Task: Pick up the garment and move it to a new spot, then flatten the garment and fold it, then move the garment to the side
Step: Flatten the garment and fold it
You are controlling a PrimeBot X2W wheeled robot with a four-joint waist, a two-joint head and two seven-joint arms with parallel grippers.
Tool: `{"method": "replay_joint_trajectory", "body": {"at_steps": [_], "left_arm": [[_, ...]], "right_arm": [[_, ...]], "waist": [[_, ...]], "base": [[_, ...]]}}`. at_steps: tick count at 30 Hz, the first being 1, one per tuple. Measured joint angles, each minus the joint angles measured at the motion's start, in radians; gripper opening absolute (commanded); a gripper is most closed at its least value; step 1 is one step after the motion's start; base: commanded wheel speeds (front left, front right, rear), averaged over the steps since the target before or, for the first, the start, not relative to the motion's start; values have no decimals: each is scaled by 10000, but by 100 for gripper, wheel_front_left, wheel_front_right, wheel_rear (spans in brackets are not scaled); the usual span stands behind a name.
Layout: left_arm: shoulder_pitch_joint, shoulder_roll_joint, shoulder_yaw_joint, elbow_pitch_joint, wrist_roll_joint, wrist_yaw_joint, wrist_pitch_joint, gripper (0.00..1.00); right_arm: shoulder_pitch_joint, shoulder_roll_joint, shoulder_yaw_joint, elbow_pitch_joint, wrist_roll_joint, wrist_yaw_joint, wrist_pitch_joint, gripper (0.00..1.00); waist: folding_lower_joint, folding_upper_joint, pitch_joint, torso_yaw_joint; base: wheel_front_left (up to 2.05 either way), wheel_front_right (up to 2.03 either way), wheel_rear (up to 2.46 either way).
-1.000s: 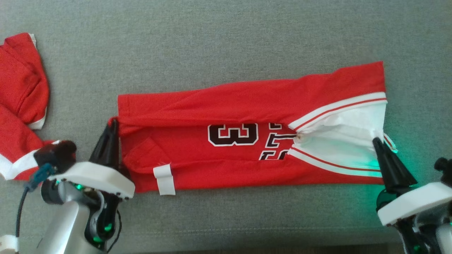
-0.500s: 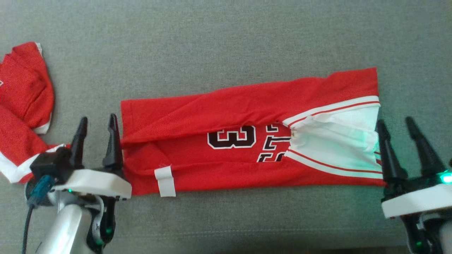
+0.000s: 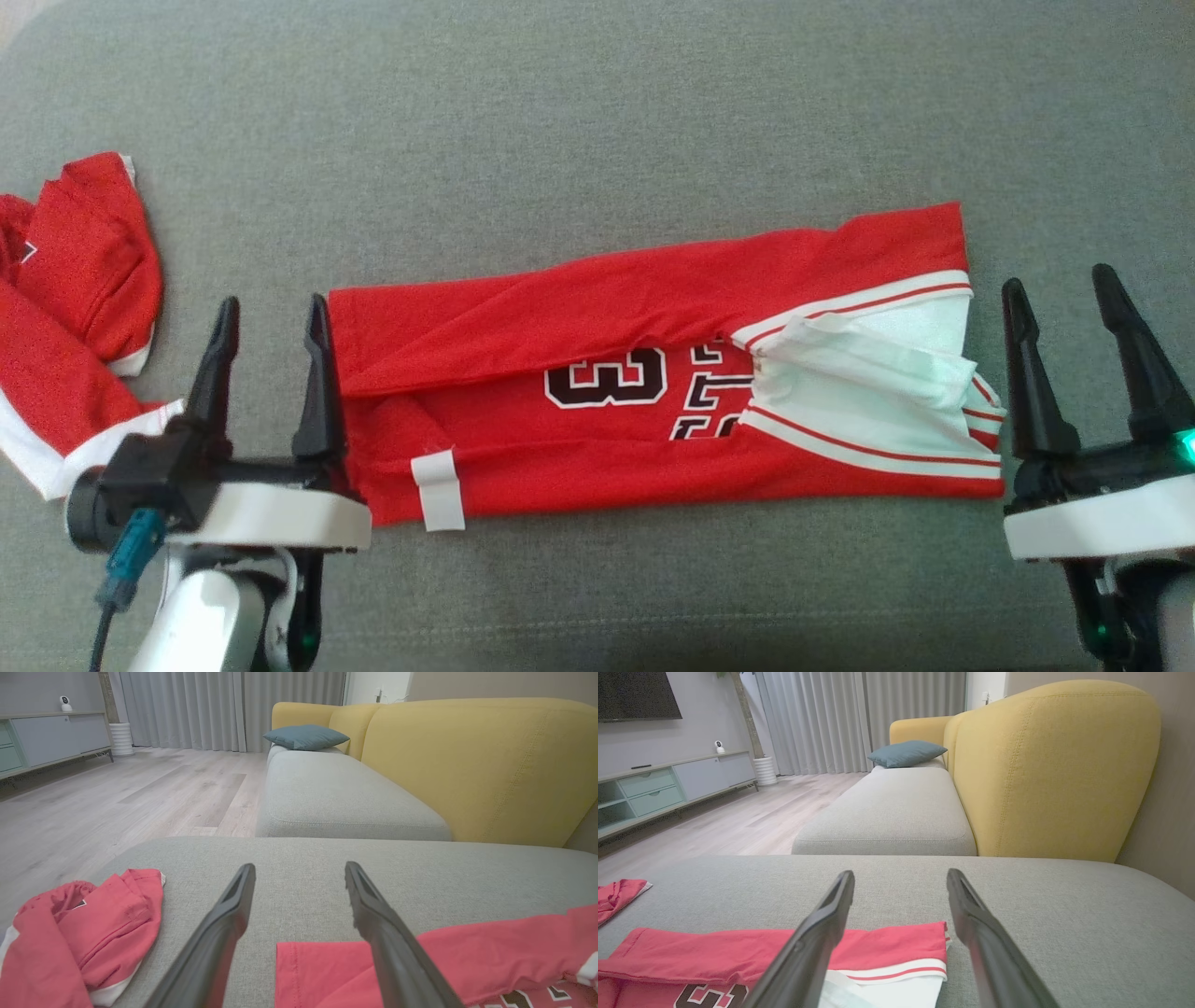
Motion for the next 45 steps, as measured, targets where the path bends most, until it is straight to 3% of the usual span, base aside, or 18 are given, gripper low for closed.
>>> {"method": "replay_joint_trajectory", "body": {"at_steps": [13,20,25,33,34,35,36,37,41,45], "left_arm": [[102,-46,-48,52,130,-100,0,100],[11,-77,-102,54,213,-198,0,100],[-525,-234,-255,117,215,-376,0,100],[-853,-481,-345,370,359,-639,0,100],[-862,-512,-341,376,397,-642,0,100],[-877,-541,-337,391,397,-715,0,100],[-906,-575,-328,407,397,-727,0,100],[-950,-612,-318,426,399,-729,0,100],[-972,-702,-140,449,533,-811,0,100],[-958,-755,-23,474,570,-905,0,100]], "right_arm": [[25,61,-88,293,48,0,113,100],[-31,-94,-104,1511,265,0,654,100],[-696,-543,52,2917,556,0,1406,100],[-1652,-803,832,3908,1434,0,3239,100],[-1705,-924,884,3862,1639,0,3509,85],[-1737,-991,936,3810,1818,0,3774,56],[-1773,-1062,1026,3730,2059,0,4010,35],[-1810,-1183,1164,3639,2174,0,4176,0],[-1760,-1252,1427,3302,2581,0,4560,0],[-1196,-1239,740,2815,2548,0,4351,0]], "waist": [[0,0,-158,-6],[0,0,212,40],[0,0,656,194],[0,0,1151,472],[0,0,1167,494],[0,0,1174,511],[0,0,1174,527],[0,-1,1166,536],[0,0,1084,530],[0,0,948,432]], "base": [[0,0,0],[0,0,0],[0,0,0],[0,0,0],[0,0,0],[0,0,0],[0,0,0],[0,0,0],[0,0,0],[0,0,0]]}}
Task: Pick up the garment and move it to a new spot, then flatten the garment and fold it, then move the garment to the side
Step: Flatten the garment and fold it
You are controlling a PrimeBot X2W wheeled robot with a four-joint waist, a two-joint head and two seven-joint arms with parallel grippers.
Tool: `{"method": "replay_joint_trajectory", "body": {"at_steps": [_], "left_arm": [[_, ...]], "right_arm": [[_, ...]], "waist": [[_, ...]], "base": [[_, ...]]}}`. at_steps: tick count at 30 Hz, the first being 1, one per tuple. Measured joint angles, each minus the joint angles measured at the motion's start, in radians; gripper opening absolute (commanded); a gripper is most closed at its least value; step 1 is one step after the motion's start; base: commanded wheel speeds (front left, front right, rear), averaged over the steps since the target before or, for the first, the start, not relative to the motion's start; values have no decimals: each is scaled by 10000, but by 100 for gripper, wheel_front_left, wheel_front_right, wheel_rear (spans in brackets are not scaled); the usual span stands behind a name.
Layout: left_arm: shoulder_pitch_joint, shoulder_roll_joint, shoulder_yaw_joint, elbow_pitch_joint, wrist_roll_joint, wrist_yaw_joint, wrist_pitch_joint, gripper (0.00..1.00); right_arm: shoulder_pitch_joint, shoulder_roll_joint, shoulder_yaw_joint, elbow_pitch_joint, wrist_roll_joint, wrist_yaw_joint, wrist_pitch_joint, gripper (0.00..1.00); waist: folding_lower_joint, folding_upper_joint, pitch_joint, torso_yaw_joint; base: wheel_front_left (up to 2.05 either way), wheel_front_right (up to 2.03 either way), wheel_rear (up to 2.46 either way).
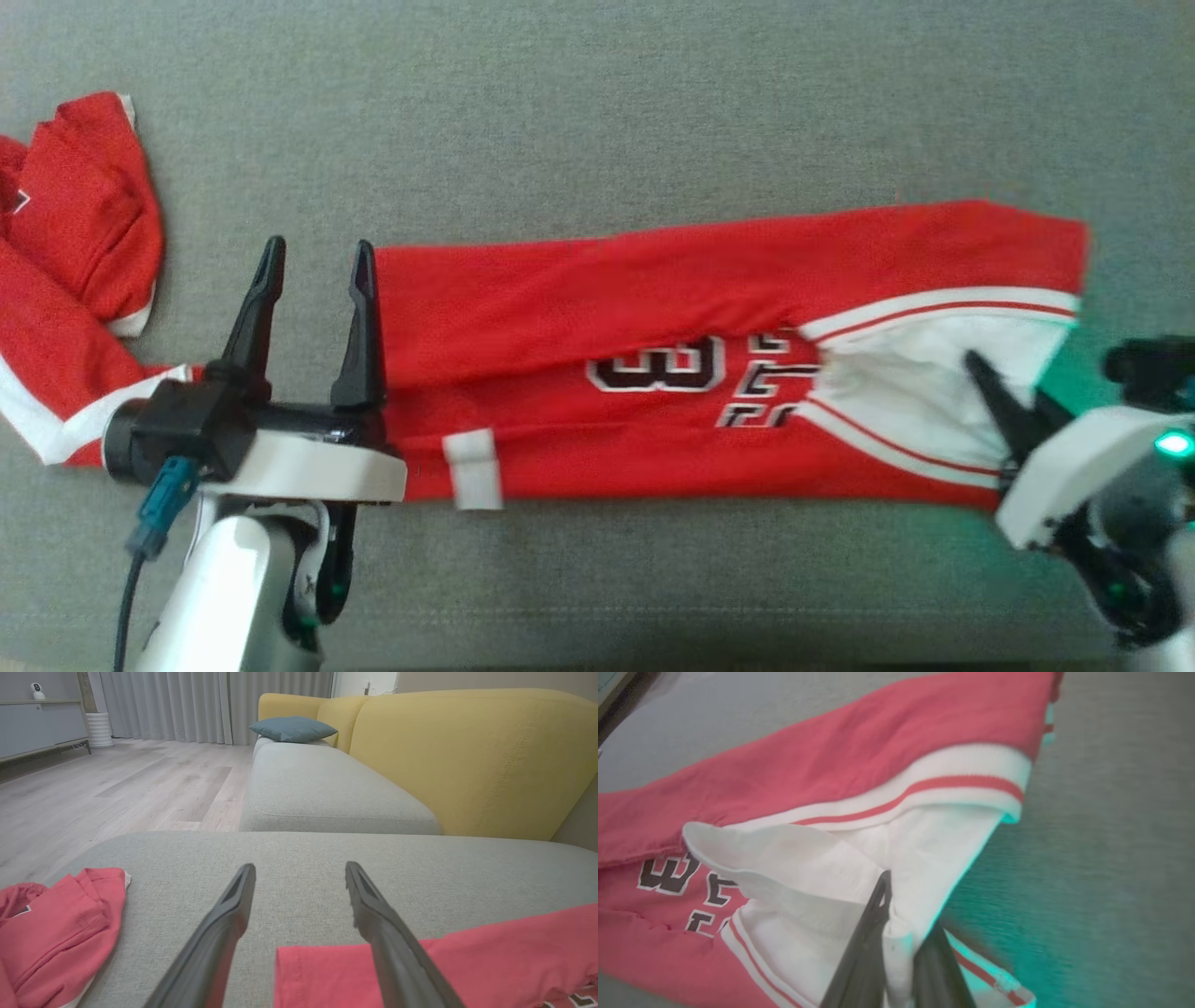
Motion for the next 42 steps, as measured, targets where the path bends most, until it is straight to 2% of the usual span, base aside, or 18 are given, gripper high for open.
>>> {"method": "replay_joint_trajectory", "body": {"at_steps": [8,13,17,19,24,30,38,39,40,41,42], "left_arm": [[17,-169,46,81,182,-134,0,100],[36,-221,268,182,259,-222,0,100],[62,-253,280,190,261,-249,0,100],[138,-278,280,184,261,-249,0,100],[381,-297,270,188,263,-259,0,100],[361,-395,222,242,263,-426,0,100],[347,-596,144,401,263,-516,0,100],[347,-602,142,412,263,-516,0,100],[347,-610,144,412,263,-518,0,100],[347,-616,144,420,263,-520,0,100],[347,-623,146,426,265,-522,0,100]], "right_arm": [[633,-90,-2199,-127,-568,0,-176,0],[767,-75,-2284,-765,-920,0,42,0],[652,-54,-1678,-1664,-1114,0,397,0],[388,48,-1057,-2220,-1112,0,721,0],[-472,855,874,-2669,-792,0,1350,0],[-1365,1607,3195,-1407,-104,0,1223,0],[-2404,1873,4832,786,663,0,-65,0],[-2505,1875,4953,1028,769,0,-249,35],[-2583,1875,5014,1221,757,0,-479,91],[-2655,1879,5039,1394,765,0,-709,100],[-2734,1877,5049,1546,761,0,-907,100]], "waist": [[0,0,-227,-161],[0,0,-405,-241],[0,0,-537,-292],[0,0,-623,-334],[0,0,-726,-396],[0,0,-715,-203],[0,0,-619,285],[0,0,-607,327],[0,0,-597,360],[0,0,-592,387],[0,0,-588,399]], "base": [[0,0,0],[0,0,0],[0,0,0],[0,0,0],[0,0,0],[0,0,0],[0,0,0],[0,0,0],[0,0,0],[0,0,0],[0,0,0]]}}
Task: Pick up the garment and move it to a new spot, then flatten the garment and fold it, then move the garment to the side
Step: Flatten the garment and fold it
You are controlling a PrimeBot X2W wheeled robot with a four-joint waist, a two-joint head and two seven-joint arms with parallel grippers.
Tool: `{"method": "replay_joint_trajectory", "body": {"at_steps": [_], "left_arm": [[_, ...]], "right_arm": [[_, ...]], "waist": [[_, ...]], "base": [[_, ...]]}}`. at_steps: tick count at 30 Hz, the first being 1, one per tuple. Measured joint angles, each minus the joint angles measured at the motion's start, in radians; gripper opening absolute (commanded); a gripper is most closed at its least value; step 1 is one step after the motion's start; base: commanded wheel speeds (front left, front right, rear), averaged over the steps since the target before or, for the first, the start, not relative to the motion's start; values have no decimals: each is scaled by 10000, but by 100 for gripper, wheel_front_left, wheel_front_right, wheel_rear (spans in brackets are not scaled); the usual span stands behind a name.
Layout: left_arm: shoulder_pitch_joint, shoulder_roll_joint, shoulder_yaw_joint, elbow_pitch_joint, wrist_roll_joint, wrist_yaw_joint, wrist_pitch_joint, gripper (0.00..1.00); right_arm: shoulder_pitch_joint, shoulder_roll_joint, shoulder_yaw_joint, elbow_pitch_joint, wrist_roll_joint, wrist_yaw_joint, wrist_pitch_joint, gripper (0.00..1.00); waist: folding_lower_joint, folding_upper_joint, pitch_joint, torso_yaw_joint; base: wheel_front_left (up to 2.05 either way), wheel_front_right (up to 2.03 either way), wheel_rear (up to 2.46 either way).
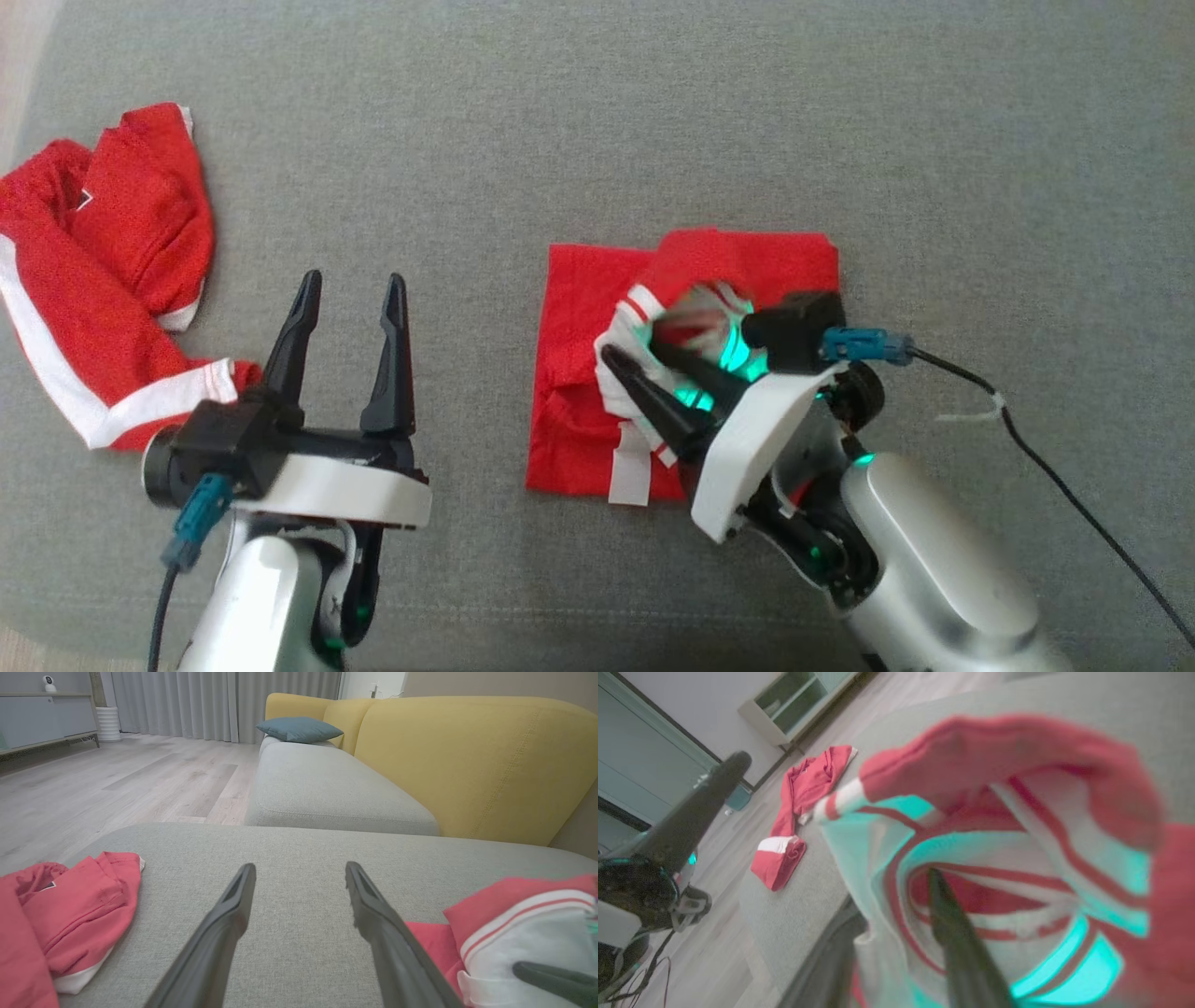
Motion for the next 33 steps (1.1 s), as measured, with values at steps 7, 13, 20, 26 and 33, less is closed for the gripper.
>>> {"method": "replay_joint_trajectory", "body": {"at_steps": [7,13,20,26,33], "left_arm": [[3,-52,77,10,86,0,0,100],[3,-50,148,8,188,2,0,100],[11,35,217,-15,349,10,0,100],[20,121,351,-27,351,25,0,100],[31,278,393,-29,351,100,0,100]], "right_arm": [[-413,4,48,42,-221,0,-1910,100],[-311,-105,-1143,-1225,-1158,0,-3684,100],[1231,-552,-4115,-2339,-2872,0,-4188,100],[2636,-535,-5624,-2750,-3214,0,-4103,100],[3120,-301,-5862,-3024,-3294,0,-4065,100]], "waist": [[0,0,12,-87],[0,0,-6,-304],[0,0,-52,-559],[0,0,-130,-735],[0,0,-163,-878]], "base": [[0,0,0],[0,0,0],[0,0,0],[0,0,0],[0,0,0]]}}
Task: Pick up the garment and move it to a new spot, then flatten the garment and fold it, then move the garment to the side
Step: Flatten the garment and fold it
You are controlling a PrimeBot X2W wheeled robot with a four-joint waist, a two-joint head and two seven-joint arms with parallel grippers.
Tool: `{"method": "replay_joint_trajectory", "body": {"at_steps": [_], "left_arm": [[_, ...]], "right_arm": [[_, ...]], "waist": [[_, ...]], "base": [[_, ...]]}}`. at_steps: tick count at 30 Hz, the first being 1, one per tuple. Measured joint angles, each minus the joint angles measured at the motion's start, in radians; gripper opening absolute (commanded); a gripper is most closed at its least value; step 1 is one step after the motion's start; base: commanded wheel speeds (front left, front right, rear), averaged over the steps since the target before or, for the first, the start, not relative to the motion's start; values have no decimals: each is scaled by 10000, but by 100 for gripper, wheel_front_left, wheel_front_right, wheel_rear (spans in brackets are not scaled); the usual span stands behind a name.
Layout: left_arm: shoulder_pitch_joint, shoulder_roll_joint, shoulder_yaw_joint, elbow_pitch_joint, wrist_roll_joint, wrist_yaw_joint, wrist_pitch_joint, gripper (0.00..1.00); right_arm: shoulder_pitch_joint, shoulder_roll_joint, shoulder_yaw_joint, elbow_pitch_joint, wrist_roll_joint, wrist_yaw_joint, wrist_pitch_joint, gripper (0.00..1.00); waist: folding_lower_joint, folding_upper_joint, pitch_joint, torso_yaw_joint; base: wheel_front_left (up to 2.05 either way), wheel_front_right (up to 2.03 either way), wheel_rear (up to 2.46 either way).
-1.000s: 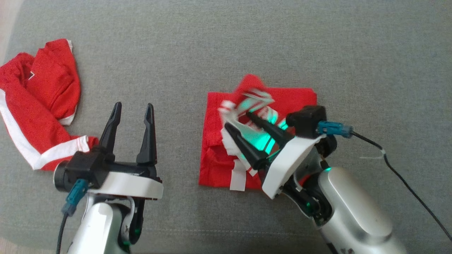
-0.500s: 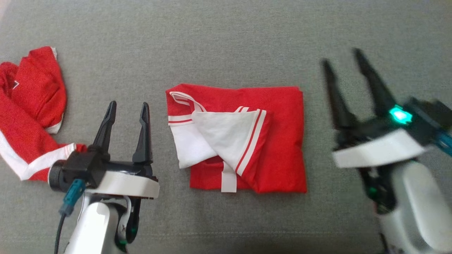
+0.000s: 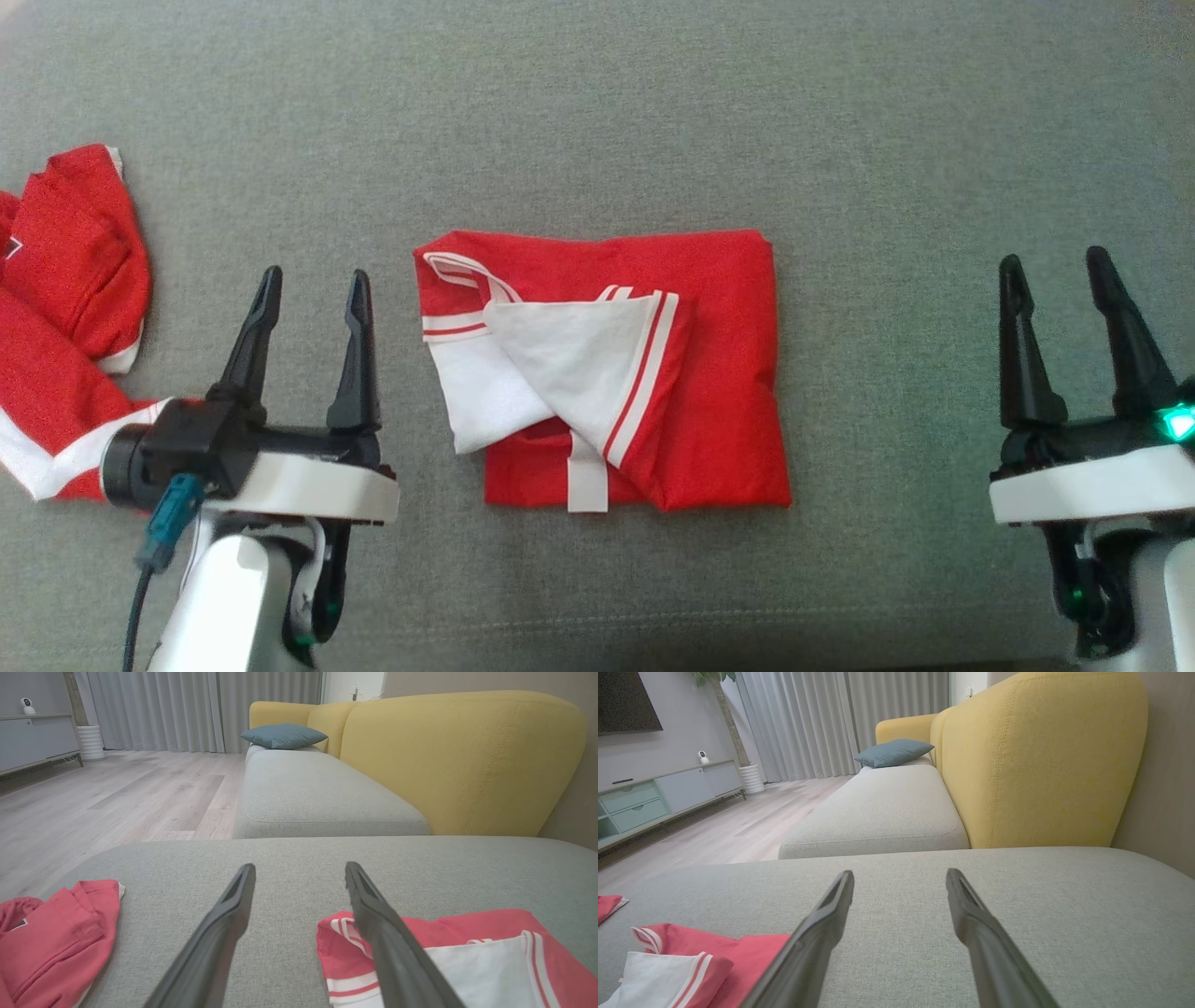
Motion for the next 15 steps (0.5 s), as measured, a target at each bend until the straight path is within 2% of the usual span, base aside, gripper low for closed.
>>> {"method": "replay_joint_trajectory", "body": {"at_steps": [11,12,13,14,15], "left_arm": [[-3,67,-8,6,0,8,0,100],[-6,67,-13,6,0,8,0,100],[-9,67,-21,6,0,8,0,100],[-15,65,-33,6,0,8,0,100],[-20,65,-44,6,0,8,0,100]], "right_arm": [[-6,-2,186,54,-19,0,109,100],[-19,-2,370,155,-17,0,161,76],[-46,-6,619,316,-2,0,222,32],[-84,-13,920,520,29,0,291,0],[-151,-21,1285,761,44,0,418,0]], "waist": [[0,0,32,23],[0,0,51,31],[0,0,73,43],[0,0,96,62],[0,0,116,84]], "base": [[0,0,0],[0,0,0],[0,0,0],[0,0,0],[0,0,0]]}}
